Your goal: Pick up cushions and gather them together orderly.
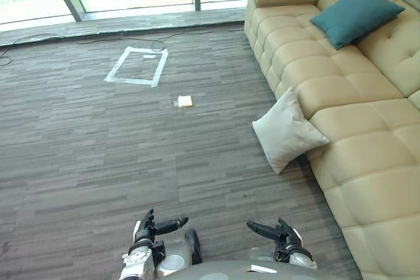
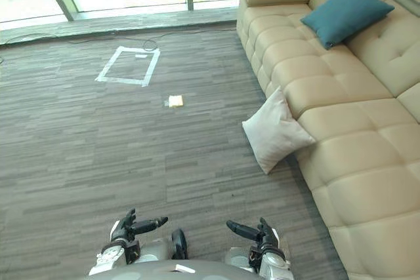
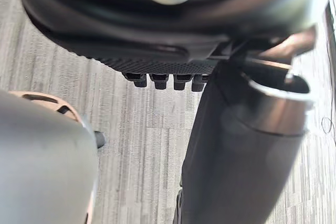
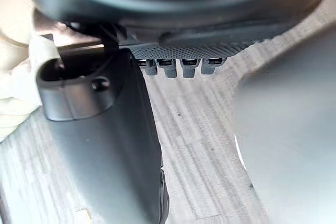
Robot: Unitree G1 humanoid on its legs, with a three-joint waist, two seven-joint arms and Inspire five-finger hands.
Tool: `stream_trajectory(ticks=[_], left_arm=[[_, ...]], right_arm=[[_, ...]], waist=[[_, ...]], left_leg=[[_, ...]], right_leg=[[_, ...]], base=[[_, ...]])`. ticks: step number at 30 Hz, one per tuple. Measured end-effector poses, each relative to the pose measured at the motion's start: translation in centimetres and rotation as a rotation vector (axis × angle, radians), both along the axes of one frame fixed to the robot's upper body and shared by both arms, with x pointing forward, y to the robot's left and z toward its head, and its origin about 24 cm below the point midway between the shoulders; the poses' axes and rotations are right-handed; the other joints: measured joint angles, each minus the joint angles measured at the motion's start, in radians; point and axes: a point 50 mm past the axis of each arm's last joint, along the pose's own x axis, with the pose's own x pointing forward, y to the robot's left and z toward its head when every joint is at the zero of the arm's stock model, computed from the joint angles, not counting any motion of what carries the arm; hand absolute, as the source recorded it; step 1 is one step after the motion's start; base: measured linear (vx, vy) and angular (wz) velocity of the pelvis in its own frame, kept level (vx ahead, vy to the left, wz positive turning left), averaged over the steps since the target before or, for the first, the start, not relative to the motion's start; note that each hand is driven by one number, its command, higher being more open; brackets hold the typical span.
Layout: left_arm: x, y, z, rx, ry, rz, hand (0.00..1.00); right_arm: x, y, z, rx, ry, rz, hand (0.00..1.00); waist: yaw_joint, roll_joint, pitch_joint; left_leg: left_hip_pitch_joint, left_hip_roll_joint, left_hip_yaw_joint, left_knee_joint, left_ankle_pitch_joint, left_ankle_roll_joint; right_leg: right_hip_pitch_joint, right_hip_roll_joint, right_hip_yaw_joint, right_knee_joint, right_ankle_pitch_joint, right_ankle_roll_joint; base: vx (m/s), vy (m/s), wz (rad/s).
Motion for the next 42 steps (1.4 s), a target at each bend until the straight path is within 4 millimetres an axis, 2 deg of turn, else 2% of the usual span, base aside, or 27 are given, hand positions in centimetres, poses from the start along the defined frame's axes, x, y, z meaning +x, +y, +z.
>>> stream_trajectory(ticks=[3, 4, 5, 6, 7, 8, 9, 10, 11, 14, 15, 17, 19, 21, 25, 28, 30, 31, 32, 33, 34, 35, 36, 37, 39, 41, 42], left_arm=[[0.1, -0.3, -0.1, -0.006, 0.010, -0.013, 1.00], [-0.1, -0.3, -0.2, -0.010, 0.019, -0.013, 1.00], [-0.2, -0.3, -0.3, -0.011, 0.023, -0.014, 1.00], [-0.6, -0.2, -0.4, -0.014, 0.039, -0.012, 1.00], [-0.6, -0.1, -0.4, -0.011, 0.039, -0.011, 1.00], [-0.4, 0.2, -0.4, -0.003, 0.041, -0.007, 1.00], [-0.5, -0.2, -0.5, -0.012, 0.045, -0.003, 1.00], [-0.3, -0.6, -0.5, -0.014, 0.040, -0.017, 1.00], [-0.2, -0.8, -0.5, -0.017, 0.036, -0.024, 1.00], [-0.2, -1.2, -0.5, -0.045, 0.026, -0.002, 1.00], [-0.4, -0.8, -0.2, -0.042, 0.002, 0.038, 1.00], [-0.2, -0.6, 0.0, -0.042, -0.021, 0.078, 1.00], [0.4, -0.5, 0.3, -0.042, -0.058, 0.083, 1.00], [0.5, -0.4, 0.4, -0.048, -0.069, 0.101, 1.00], [0.6, -0.4, 0.6, -0.061, -0.087, 0.154, 1.00], [0.6, -0.5, 0.5, -0.063, -0.086, 0.169, 1.00], [0.2, -0.5, 0.4, -0.062, -0.072, 0.168, 1.00], [0.0, -0.7, 0.2, -0.066, -0.058, 0.163, 1.00], [-0.2, -0.7, 0.1, -0.066, -0.046, 0.160, 1.00], [-0.3, -0.5, 0.1, -0.062, -0.043, 0.158, 1.00], [-0.6, -0.2, 0.0, -0.051, -0.027, 0.146, 1.00], [-0.6, -0.1, 0.0, -0.042, -0.019, 0.123, 1.00], [-0.9, 0.0, -0.2, -0.036, 0.001, 0.108, 1.00], [-0.9, -0.1, -0.3, -0.034, 0.012, 0.090, 1.00], [-0.8, -0.3, -0.4, -0.033, 0.021, 0.066, 1.00], [-0.9, -0.1, -0.4, -0.025, 0.033, 0.031, 1.00], [-1.1, 0.3, -0.4, -0.016, 0.040, 0.026, 1.00]], right_arm=[[1.0, -0.4, 0.3, -0.012, -0.026, 0.014, 1.00], [1.6, -0.3, 0.5, -0.013, -0.039, 0.018, 1.00], [1.6, -0.3, 0.5, -0.013, -0.041, 0.019, 1.00], [1.6, -0.2, 0.5, -0.012, -0.039, 0.027, 1.00], [1.3, -0.1, 0.4, -0.011, -0.031, 0.031, 1.00], [1.4, -0.1, 0.4, -0.001, -0.030, 0.026, 1.00], [2.0, -0.2, 0.6, -0.009, -0.042, 0.040, 1.00], [2.2, -0.3, 0.8, -0.017, -0.061, 0.040, 1.00], [2.3, -0.5, 0.9, -0.017, -0.067, 0.034, 1.00], [1.5, -0.6, 0.7, -0.010, -0.046, -0.002, 1.00], [1.0, -0.5, 0.7, -0.012, -0.047, 0.009, 1.00], [0.8, -0.4, 0.6, -0.010, -0.041, 0.006, 1.00], [0.4, -0.2, 0.4, -0.001, -0.026, 0.001, 1.00], [0.2, -0.1, 0.3, 0.002, -0.018, -0.002, 1.00], [-0.1, 0.0, 0.2, 0.001, -0.002, -0.002, 1.00], [-0.4, 0.0, 0.1, 0.000, 0.005, -0.003, 1.00], [-1.3, 0.1, -0.1, 0.003, 0.029, -0.007, 1.00], [-1.7, 0.0, -0.2, 0.003, 0.041, -0.012, 1.00], [-1.6, 0.1, -0.2, 0.005, 0.041, -0.005, 1.00], [-1.5, 0.2, -0.2, 0.009, 0.039, -0.004, 1.00], [-1.4, 0.6, -0.2, 0.018, 0.037, -0.004, 1.00], [-1.5, 0.4, -0.3, 0.015, 0.041, -0.003, 1.00], [-1.3, 0.4, -0.3, 0.016, 0.045, 0.005, 1.00], [-1.3, 0.2, -0.3, 0.012, 0.045, 0.007, 1.00], [-0.9, 0.1, -0.2, 0.005, 0.034, 0.023, 1.00], [-0.2, 0.3, 0.0, -0.004, 0.019, 0.055, 1.00], [-0.1, 0.6, -0.1, -0.001, 0.017, 0.062, 1.00]], waist=[[-0.009, 0.021, 0.006], [-0.019, 0.024, 0.010], [-0.020, 0.023, 0.010], [-0.022, 0.013, 0.010], [-0.022, -0.004, 0.009], [-0.014, -0.011, 0.017], [-0.015, 0.016, 0.017], [-0.024, 0.035, 0.016], [-0.027, 0.039, 0.018], [-0.033, 0.049, 0.019], [-0.028, 0.045, 0.020], [-0.023, 0.048, 0.020], [-0.001, 0.037, 0.021], [0.013, 0.027, 0.020], [0.026, 0.027, 0.017], [0.038, 0.029, 0.009], [0.038, 0.026, -0.025], [0.037, 0.031, -0.045], [0.041, 0.033, -0.049], [0.042, 0.025, -0.049], [0.040, 0.013, -0.055], [0.036, 0.008, -0.059], [0.035, 0.001, -0.063], [0.031, 0.004, -0.061], [0.015, 0.009, -0.059], [0.002, 0.005, -0.056], [0.008, -0.012, -0.056]], left_leg=[[0.079, 0.060, 0.022, -0.043, -0.003, -0.005], [0.116, 0.083, 0.035, -0.069, -0.004, -0.007], [0.123, 0.084, 0.037, -0.074, -0.006, -0.013], [0.149, 0.072, 0.051, -0.084, -0.024, -0.058], [0.170, 0.059, 0.058, -0.085, -0.040, -0.083], [0.230, 0.058, 0.060, -0.084, -0.086, -0.142], [0.236, 0.083, 0.075, -0.074, -0.088, -0.146], [0.223, 0.105, 0.084, -0.024, -0.088, -0.148], [0.213, 0.116, 0.083, 0.008, -0.088, -0.149], [0.098, 0.230, 0.035, 0.382, -0.047, -0.188], [-0.005, 0.301, 0.000, 0.677, -0.036, -0.208], [-0.078, 0.341, -0.003, 0.830, -0.080, -0.206], [-0.153, 0.300, 0.007, 0.792, -0.132, -0.171], [-0.222, 0.257, -0.009, 0.660, -0.152, -0.140], [-0.307, 0.178, -0.140, 0.365, -0.140, -0.148], [-0.319, 0.158, -0.193, 0.271, -0.106, -0.139], [-0.315, 0.132, -0.175, 0.258, -0.085, -0.103], [-0.299, 0.120, -0.137, 0.237, -0.063, -0.071], [-0.254, 0.113, -0.127, 0.192, 0.003, -0.050], [-0.237, 0.112, -0.116, 0.181, 0.005, -0.060], [-0.195, 0.109, -0.079, 0.139, 0.011, -0.058], [-0.142, 0.104, -0.033, 0.099, 0.012, -0.061], [-0.074, 0.095, 0.012, 0.059, 0.012, -0.060], [-0.029, 0.102, 0.025, 0.033, 0.012, -0.060], [0.003, 0.122, 0.035, 0.013, 0.012, -0.060], [0.028, 0.141, 0.070, 0.001, 0.007, -0.069], [0.042, 0.122, 0.094, 0.002, -0.002, -0.088]], right_leg=[[-0.131, 0.056, -0.120, -0.202, -0.014, -0.020], [-0.190, 0.096, -0.146, -0.378, 0.024, -0.014], [-0.195, 0.105, -0.150, -0.420, 0.041, -0.015], [-0.200, 0.129, -0.153, -0.586, 0.174, -0.038], [-0.201, 0.127, -0.151, -0.634, 0.271, -0.081], [-0.211, 0.128, -0.143, -0.587, 0.333, -0.172], [-0.217, 0.152, -0.142, -0.565, 0.323, -0.183], [-0.207, 0.171, -0.144, -0.572, 0.262, -0.161], [-0.202, 0.177, -0.146, -0.572, 0.247, -0.161], [-0.103, 0.219, -0.191, -0.635, 0.175, -0.152], [-0.040, 0.245, -0.208, -0.645, 0.154, -0.157], [0.016, 0.290, -0.192, -0.675, 0.140, -0.176], [0.084, 0.320, -0.138, -0.732, 0.139, -0.176], [0.133, 0.339, -0.078, -0.778, 0.139, -0.176], [0.193, 0.364, 0.054, -0.823, 0.137, -0.173], [0.219, 0.384, 0.144, -0.840, 0.126, -0.159], [0.245, 0.387, 0.215, -0.841, 0.105, -0.133], [0.240, 0.386, 0.241, -0.812, 0.091, -0.110], [0.211, 0.379, 0.247, -0.712, 0.056, -0.068], [0.196, 0.372, 0.245, -0.671, 0.045, -0.055], [0.141, 0.352, 0.234, -0.533, 0.023, -0.023], [0.069, 0.310, 0.183, -0.372, 0.005, -0.016], [0.020, 0.209, 0.067, -0.237, -0.022, -0.031], [-0.003, 0.151, -0.010, -0.200, -0.042, -0.040], [-0.027, 0.126, -0.056, -0.235, -0.051, -0.039], [-0.067, 0.117, -0.104, -0.385, -0.025, -0.008], [-0.074, 0.105, -0.128, -0.508, 0.082, -0.025]], base=[[0.44, 0.007, -0.03], [0.43, -0.059, -0.10], [0.35, -0.099, -0.08], [0.34, -0.102, 0.00], [0.54, -0.210, -0.16], [0.42, -0.174, -0.42], [0.49, -0.263, -0.52], [0.21, -0.131, -0.39], [0.37, -0.269, -0.14], [0.38, -0.264, -0.10], [0.28, -0.146, -0.26], [0.37, -0.208, -0.45], [0.31, -0.152, -0.73], [0.25, -0.077, -0.91], [0.29, -0.024, -0.87], [0.37, 0.052, -1.12], [0.51, 0.107, -1.11], [0.50, 0.141, -1.21], [0.46, 0.149, -1.03], [0.33, 0.123, -0.88], [0.19, 0.074, -0.73], [0.35, 0.175, -1.09], [0.33, 0.180, -1.16], [0.39, 0.188, -0.89], [0.20, 0.021, -0.39], [0.27, -0.111, -0.46], [0.25, -0.176, -0.81]])
